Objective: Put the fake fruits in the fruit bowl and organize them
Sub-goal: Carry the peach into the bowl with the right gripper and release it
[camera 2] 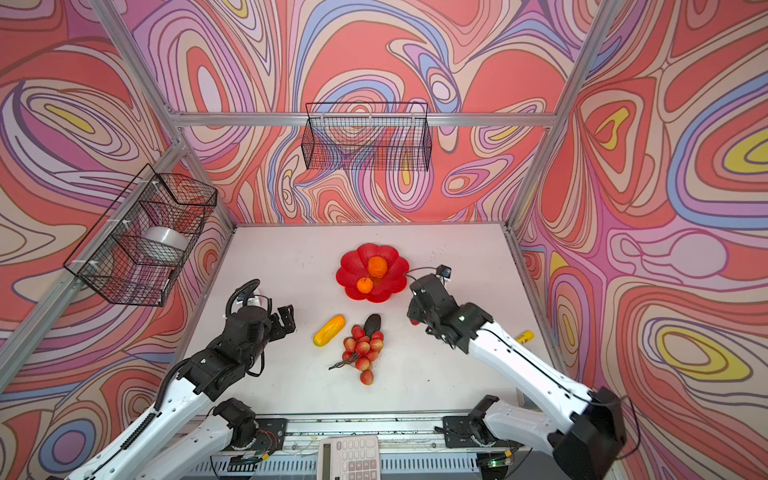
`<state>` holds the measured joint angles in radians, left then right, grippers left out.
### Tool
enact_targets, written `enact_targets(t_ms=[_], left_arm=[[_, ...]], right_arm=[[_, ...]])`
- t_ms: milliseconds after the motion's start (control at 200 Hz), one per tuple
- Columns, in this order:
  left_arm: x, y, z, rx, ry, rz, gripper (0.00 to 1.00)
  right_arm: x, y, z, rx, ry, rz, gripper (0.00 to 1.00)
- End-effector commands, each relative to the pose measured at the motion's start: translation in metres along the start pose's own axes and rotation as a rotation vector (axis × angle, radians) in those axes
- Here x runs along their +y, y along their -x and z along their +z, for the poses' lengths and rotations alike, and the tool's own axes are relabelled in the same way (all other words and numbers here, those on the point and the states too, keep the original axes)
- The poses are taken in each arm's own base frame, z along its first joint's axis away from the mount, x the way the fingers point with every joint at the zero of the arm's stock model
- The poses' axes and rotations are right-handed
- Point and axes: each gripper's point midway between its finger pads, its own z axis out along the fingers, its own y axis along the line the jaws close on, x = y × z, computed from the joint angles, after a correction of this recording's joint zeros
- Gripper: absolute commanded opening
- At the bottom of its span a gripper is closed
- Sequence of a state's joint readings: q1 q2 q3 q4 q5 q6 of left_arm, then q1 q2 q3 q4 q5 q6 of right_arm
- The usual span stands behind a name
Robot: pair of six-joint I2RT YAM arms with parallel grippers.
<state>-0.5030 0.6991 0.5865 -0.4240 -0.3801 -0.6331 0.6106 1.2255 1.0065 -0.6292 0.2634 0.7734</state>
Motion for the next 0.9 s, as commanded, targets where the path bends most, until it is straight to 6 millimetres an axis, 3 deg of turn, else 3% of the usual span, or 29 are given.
enact_targets(t_ms=[0,140,295,325,486,721,896], left_arm=[[0.002,-0.002,-0.005,0.022,-0.002,-0.024,0.96],[0.004,-0.005,-0.009,0.026,-0.014,-0.041,0.96],[0.002,-0.011,-0.013,0.044,-0.047,-0.044,0.95],[0.001,-0.012,-0.013,0.049,-0.053,-0.045,0.96],[-0.002,-0.02,-0.011,0.087,-0.071,-0.035,0.95],[-0.009,-0.027,-0.003,0.125,-0.09,-0.014,0.95],[-0.019,-0.029,0.004,0.163,-0.097,0.023,0.94]], right_arm=[[0.04,0.027,0.031,0.004,0.084,-0.16,0.28],[0.069,0.047,0.073,0.033,0.13,-0.184,0.27],[0.089,0.045,0.111,0.087,0.155,-0.171,0.26],[0.088,0.036,0.126,0.116,0.147,-0.164,0.26],[0.081,0.017,0.155,0.163,0.124,-0.13,0.26],[0.071,-0.003,0.179,0.21,0.092,-0.113,0.3],[0.068,-0.011,0.189,0.236,0.084,-0.088,0.45]])
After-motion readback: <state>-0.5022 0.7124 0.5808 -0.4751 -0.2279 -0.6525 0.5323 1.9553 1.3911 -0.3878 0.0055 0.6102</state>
